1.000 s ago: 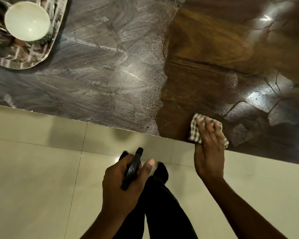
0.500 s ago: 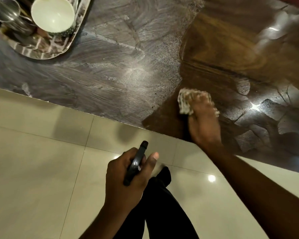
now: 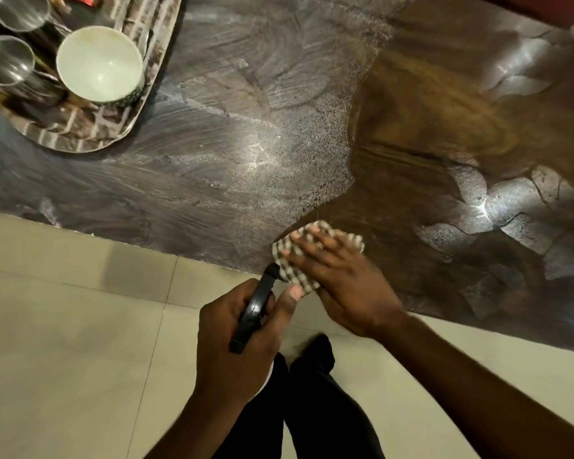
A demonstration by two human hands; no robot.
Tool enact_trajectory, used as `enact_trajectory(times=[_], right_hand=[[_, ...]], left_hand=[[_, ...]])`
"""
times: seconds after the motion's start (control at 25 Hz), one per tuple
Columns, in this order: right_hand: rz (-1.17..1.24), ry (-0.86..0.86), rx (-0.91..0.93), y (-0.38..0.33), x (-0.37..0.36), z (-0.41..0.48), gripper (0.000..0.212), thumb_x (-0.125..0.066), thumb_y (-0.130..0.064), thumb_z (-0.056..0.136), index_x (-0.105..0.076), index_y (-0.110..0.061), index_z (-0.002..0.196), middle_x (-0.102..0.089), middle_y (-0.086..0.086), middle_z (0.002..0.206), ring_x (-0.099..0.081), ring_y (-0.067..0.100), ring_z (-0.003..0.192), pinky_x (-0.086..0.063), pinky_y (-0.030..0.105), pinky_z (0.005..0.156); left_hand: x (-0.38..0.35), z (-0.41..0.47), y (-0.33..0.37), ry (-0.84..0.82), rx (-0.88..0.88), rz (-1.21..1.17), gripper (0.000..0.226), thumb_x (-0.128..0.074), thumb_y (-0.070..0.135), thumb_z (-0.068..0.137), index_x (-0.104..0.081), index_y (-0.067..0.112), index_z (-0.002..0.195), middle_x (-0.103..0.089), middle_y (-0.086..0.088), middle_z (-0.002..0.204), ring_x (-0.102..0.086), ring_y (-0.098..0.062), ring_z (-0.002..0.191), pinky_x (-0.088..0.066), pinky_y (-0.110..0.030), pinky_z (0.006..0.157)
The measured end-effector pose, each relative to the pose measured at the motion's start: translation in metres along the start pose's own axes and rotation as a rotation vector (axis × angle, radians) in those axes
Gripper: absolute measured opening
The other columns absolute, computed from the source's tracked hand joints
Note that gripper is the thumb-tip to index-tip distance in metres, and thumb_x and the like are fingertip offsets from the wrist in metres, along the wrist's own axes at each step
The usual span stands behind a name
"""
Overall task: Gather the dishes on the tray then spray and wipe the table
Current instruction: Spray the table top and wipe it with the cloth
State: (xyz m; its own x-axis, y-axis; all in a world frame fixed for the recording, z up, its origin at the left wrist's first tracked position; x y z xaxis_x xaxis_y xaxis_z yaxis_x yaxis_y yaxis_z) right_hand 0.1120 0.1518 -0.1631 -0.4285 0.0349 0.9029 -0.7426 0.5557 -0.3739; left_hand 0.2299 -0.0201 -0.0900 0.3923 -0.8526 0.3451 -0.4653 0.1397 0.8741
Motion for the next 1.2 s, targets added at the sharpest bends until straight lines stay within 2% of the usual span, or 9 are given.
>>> enact_trajectory(times=[0.28, 0.36, 0.44, 0.56, 0.64, 0.84, 0.96, 1.08, 1.2], right_hand=[[0.250, 0.420, -0.774, 0.081, 0.046, 0.057, 0.072, -0.040, -0.021, 0.092, -0.040, -0.028, 0.164, -0.029, 0.001, 0.175, -0.013, 0.028, 0.165, -0.014, 0.051, 0.134], [0.195, 0.364, -0.654, 0.043, 0.029, 0.069, 0.073, -0.044, -0.016, 0.091, -0.039, -0.026, 0.164, -0.027, 0.001, 0.176, -0.010, 0.029, 0.165, -0.012, 0.051, 0.134], [0.109, 0.202, -0.306, -0.003, 0.005, 0.068, 0.069, -0.052, -0.018, 0.096, -0.040, -0.026, 0.163, -0.025, -0.001, 0.176, -0.007, 0.027, 0.166, -0.008, 0.051, 0.134], [-0.017, -0.033, 0.204, -0.016, -0.008, 0.058, 0.064, -0.052, -0.029, 0.104, -0.036, -0.024, 0.165, -0.027, -0.004, 0.176, -0.006, 0.021, 0.166, -0.008, 0.048, 0.134], [-0.043, -0.081, 0.260, 0.022, 0.012, 0.068, 0.066, -0.052, -0.027, 0.102, -0.035, -0.026, 0.165, -0.028, -0.004, 0.175, -0.009, 0.019, 0.166, -0.013, 0.048, 0.134], [0.152, 0.231, -0.455, 0.141, 0.081, 0.099, 0.076, -0.035, -0.024, 0.091, -0.033, -0.029, 0.167, -0.023, 0.001, 0.177, -0.010, 0.026, 0.166, -0.015, 0.053, 0.133], [0.193, 0.388, -0.735, 0.130, 0.082, 0.124, 0.074, -0.040, -0.019, 0.093, -0.034, -0.027, 0.166, -0.023, 0.001, 0.177, -0.008, 0.028, 0.166, -0.011, 0.052, 0.134], [0.121, 0.217, -0.370, 0.061, 0.047, 0.125, 0.071, -0.048, -0.021, 0.095, -0.035, -0.027, 0.165, -0.023, 0.000, 0.177, -0.007, 0.026, 0.166, -0.003, 0.047, 0.135], [-0.009, -0.070, 0.250, 0.032, 0.029, 0.103, 0.059, -0.067, -0.034, 0.095, -0.057, -0.025, 0.152, -0.040, -0.001, 0.169, -0.020, 0.024, 0.163, -0.004, 0.045, 0.135]], left_hand=[[0.005, 0.022, 0.022, -0.059, 0.024, -0.098, 0.037, -0.081, 0.053, 0.086, -0.072, 0.019, 0.077, -0.069, -0.001, 0.060, -0.065, -0.016, 0.054, -0.049, -0.015, 0.060], [0.003, 0.027, 0.029, -0.049, 0.011, -0.096, 0.042, -0.084, 0.033, 0.092, -0.063, 0.007, 0.067, -0.053, -0.005, 0.050, -0.051, -0.009, 0.046, -0.041, -0.013, 0.054], [-0.001, 0.033, 0.033, -0.015, 0.024, -0.119, 0.048, -0.080, 0.021, 0.091, -0.051, 0.003, 0.058, -0.043, -0.007, 0.047, -0.041, -0.006, 0.044, -0.037, -0.011, 0.051], [-0.006, 0.047, 0.043, -0.022, 0.017, -0.131, 0.041, -0.079, 0.024, 0.090, -0.055, 0.020, 0.057, -0.051, 0.008, 0.046, -0.049, -0.003, 0.044, -0.039, -0.009, 0.051], [-0.009, 0.056, 0.049, -0.048, 0.002, -0.143, 0.034, -0.080, 0.027, 0.092, -0.063, 0.025, 0.063, -0.059, 0.011, 0.049, -0.056, -0.002, 0.048, -0.042, -0.010, 0.055], [-0.017, 0.075, 0.062, -0.047, 0.050, -0.120, 0.035, -0.079, 0.033, 0.093, -0.064, 0.019, 0.064, -0.055, 0.009, 0.048, -0.056, -0.005, 0.048, -0.043, -0.017, 0.056], [-0.021, 0.089, 0.071, 0.013, 0.079, -0.117, 0.047, -0.080, 0.031, 0.092, -0.053, 0.017, 0.055, -0.048, 0.007, 0.045, -0.050, -0.004, 0.045, -0.040, -0.017, 0.051], [-0.025, 0.104, 0.073, 0.022, 0.106, -0.120, 0.056, -0.079, 0.037, 0.088, -0.046, 0.010, 0.052, -0.042, -0.004, 0.042, -0.045, -0.010, 0.042, -0.040, -0.030, 0.049], [-0.029, 0.121, 0.086, -0.043, 0.091, -0.134, 0.040, -0.078, 0.030, 0.088, -0.057, 0.019, 0.055, -0.055, 0.006, 0.041, -0.053, -0.001, 0.039, -0.043, -0.013, 0.050]])
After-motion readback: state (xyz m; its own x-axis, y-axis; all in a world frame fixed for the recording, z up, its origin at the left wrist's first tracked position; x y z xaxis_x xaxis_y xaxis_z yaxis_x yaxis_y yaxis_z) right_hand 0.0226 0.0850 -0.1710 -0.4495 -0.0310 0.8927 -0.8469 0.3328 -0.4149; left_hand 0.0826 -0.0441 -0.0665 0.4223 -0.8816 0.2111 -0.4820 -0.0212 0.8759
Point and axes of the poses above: each hand's wrist, its own z-axis towards the middle knuckle, its own x-axis out of the back of the hand, y = z × x, the point moved 2 cm from there along z, towards the middle knuckle
